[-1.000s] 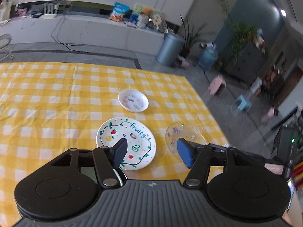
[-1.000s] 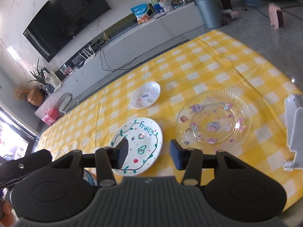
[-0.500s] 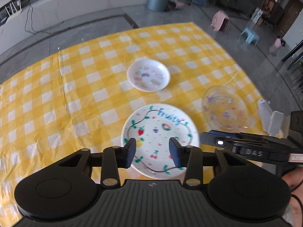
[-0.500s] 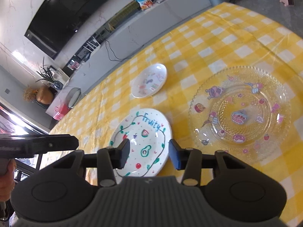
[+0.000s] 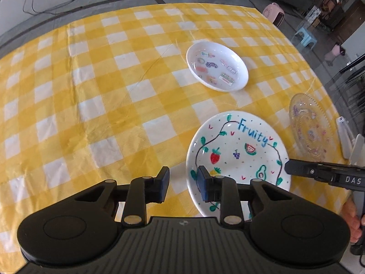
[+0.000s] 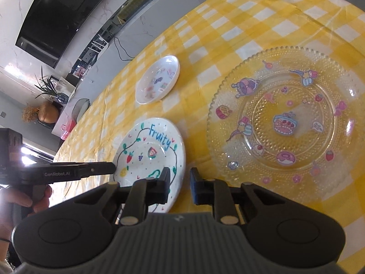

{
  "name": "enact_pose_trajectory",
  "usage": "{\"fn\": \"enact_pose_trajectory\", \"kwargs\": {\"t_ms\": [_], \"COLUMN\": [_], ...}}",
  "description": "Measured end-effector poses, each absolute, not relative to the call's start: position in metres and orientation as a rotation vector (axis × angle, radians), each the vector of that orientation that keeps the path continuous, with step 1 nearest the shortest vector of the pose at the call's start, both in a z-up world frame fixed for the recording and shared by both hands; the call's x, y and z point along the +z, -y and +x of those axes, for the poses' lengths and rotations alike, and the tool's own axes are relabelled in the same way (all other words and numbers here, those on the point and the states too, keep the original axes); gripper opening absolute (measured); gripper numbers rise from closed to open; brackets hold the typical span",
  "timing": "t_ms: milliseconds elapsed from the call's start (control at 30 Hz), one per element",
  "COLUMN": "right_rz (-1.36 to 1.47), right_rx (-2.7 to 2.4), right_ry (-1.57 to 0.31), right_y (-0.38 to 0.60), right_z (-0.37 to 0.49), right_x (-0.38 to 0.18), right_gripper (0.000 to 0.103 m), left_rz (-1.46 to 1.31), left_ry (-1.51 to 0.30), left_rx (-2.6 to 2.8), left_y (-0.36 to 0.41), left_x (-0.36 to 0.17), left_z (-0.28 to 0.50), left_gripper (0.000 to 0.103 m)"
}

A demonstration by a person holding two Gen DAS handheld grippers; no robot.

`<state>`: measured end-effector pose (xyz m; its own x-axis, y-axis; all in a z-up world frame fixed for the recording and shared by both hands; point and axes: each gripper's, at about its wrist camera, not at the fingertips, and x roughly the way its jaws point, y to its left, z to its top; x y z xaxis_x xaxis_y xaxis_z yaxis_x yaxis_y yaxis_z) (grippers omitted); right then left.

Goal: Organize plates and bowls
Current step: 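Move both grippers to the white 'Fruity' plate and close on its rim, then lift the 'Fruity' plate with both grippers and carry it beside the bowl stack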

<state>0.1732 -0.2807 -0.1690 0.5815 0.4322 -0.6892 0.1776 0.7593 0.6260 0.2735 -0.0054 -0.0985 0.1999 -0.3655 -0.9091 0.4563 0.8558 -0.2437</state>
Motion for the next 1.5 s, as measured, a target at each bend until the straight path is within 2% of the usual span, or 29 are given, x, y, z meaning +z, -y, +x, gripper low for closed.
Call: {"fn": "enact_pose_trajectory", "kwargs": {"t_ms": [67,167,300,400,500,1067,1500], "right_rz": [0.722,0.723,0.705,0.719,0.725,0.788,0.871], "right_rx": [0.166,0.168,0.171,0.171,0.171,0.154,0.107], "right_ry": [-0.957,-0.956,-0.962,-0.961,-0.957,-0.905,-0.847], "right_y": [0.281,0.280,0.277,0.278,0.280,0.293,0.345], "right_z": [0.173,0.173,0.172,0.172,0.171,0.149,0.087], "right_x": [-0.169,-0.169,-0.168,-0.169,-0.171,-0.157,-0.131], "right_gripper": [0.019,0.018,0.012,0.011,0.006,0.005,0.006], "left_rz": [0.066,0.054,0.062,0.075,0.080,0.056,-0.052], "left_ry": [-1.250,-1.264,-1.288,-1.292,-1.291,-1.203,-1.166], "left_rx": [-0.588,-0.606,-0.631,-0.616,-0.602,-0.555,-0.529], "left_y": [0.005,0.005,0.011,0.016,0.018,0.032,0.078], "left_x": [-0.100,-0.099,-0.100,-0.101,-0.100,-0.053,-0.011], "left_z": [0.276,0.279,0.281,0.281,0.279,0.248,0.179], "left_gripper": [0.033,0.026,0.017,0.018,0.017,0.016,0.016]}}
